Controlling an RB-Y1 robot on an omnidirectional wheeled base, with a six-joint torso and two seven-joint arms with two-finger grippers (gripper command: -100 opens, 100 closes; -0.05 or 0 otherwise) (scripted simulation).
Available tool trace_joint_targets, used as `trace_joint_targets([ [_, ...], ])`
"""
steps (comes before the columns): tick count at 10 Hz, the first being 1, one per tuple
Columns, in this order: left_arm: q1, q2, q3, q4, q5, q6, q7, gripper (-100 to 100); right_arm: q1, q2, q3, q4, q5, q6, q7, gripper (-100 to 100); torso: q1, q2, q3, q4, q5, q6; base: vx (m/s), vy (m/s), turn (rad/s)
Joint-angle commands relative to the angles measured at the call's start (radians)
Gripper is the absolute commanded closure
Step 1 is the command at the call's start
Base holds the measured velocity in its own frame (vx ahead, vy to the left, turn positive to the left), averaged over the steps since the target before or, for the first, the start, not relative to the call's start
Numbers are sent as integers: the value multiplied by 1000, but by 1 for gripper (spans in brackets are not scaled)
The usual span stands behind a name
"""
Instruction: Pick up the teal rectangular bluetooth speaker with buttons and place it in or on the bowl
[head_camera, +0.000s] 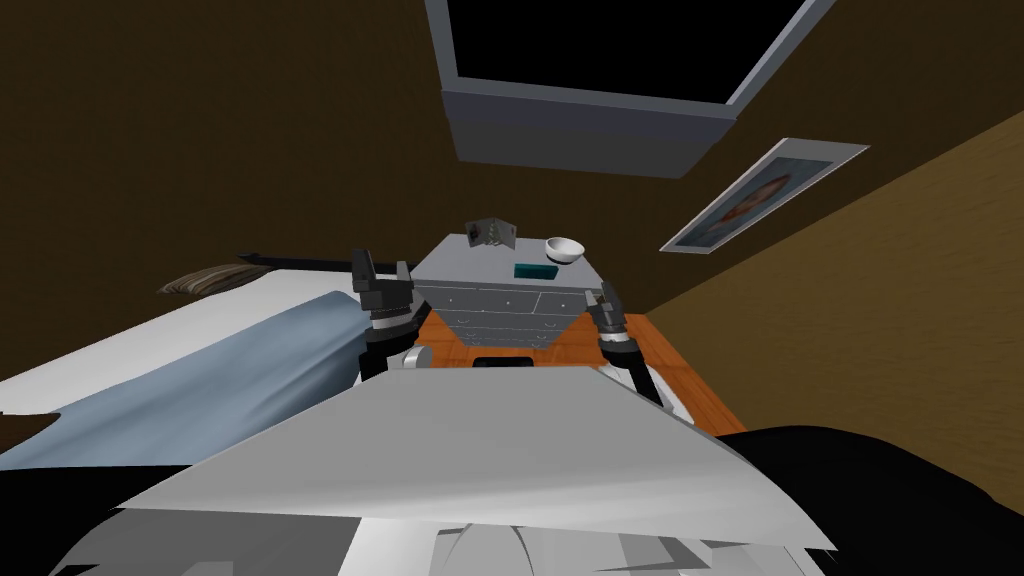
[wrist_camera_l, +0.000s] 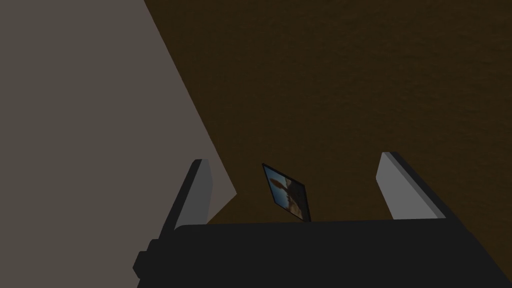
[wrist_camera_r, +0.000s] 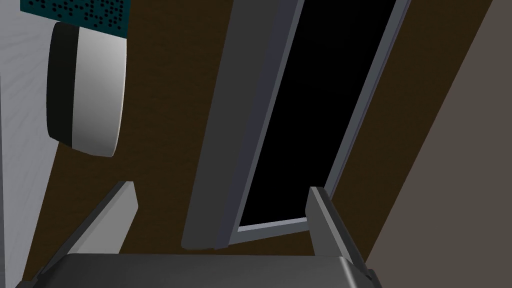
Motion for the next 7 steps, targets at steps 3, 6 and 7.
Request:
trace_joint_targets([
  [3,0,0,0,0,0,0,0,0,18,-109,-25,36,9,-29,-25,-100,0,0,0,0,0,0,-18,8,11],
  [6,0,0,0,0,0,0,0,0,30,-185,-43,60,16,-47,-40,-100,0,0,0,0,0,0,-12,7,9],
  [7,0,0,0,0,0,0,0,0,42,-222,-62,85,25,-65,-55,-100,0,-1,-1,0,0,0,-9,12,23],
])
